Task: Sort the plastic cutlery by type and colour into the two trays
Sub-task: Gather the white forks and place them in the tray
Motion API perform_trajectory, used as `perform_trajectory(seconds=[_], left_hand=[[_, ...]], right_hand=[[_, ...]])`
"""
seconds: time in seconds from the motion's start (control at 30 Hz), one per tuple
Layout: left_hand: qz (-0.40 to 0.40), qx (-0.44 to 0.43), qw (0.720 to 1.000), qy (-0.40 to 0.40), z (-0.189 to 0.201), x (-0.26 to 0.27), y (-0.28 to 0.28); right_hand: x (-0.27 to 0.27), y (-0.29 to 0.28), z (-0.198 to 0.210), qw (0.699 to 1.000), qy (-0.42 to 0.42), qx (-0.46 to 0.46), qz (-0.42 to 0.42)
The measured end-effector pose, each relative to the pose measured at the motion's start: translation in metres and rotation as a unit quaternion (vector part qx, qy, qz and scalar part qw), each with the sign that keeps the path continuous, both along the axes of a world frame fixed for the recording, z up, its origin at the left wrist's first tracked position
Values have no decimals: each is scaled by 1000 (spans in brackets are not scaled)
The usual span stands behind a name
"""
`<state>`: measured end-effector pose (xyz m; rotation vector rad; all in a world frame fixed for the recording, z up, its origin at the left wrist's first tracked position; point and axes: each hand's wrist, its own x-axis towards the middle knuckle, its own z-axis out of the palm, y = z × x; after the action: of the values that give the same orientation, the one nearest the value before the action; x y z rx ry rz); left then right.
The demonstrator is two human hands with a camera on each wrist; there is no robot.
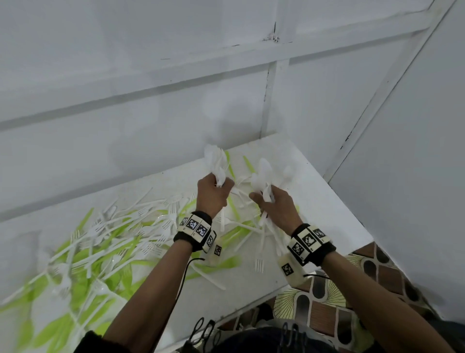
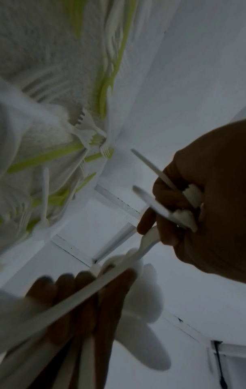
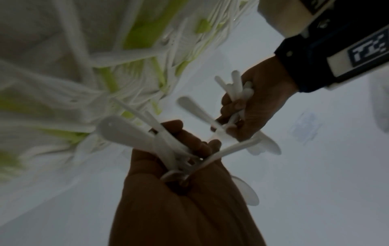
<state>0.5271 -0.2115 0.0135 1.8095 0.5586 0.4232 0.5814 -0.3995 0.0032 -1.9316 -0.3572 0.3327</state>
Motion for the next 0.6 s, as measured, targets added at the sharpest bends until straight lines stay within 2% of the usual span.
perform_trajectory(seconds=[0.23, 0.37, 0.47, 0.6], left_hand=[[23, -31, 999, -25, 2, -11, -4], [10, -71, 997, -33, -2, -17, -1], [-20, -101, 994, -43, -4, -20, -7], [-49, -113, 992, -15, -3, -20, -12]], right_hand=[[-19, 32, 3, 997, 44, 66, 20], [-22, 37, 4, 996, 48, 67, 31], [-25, 39, 5, 995, 66, 80, -6], [-26, 37, 8, 993, 63, 85, -52]])
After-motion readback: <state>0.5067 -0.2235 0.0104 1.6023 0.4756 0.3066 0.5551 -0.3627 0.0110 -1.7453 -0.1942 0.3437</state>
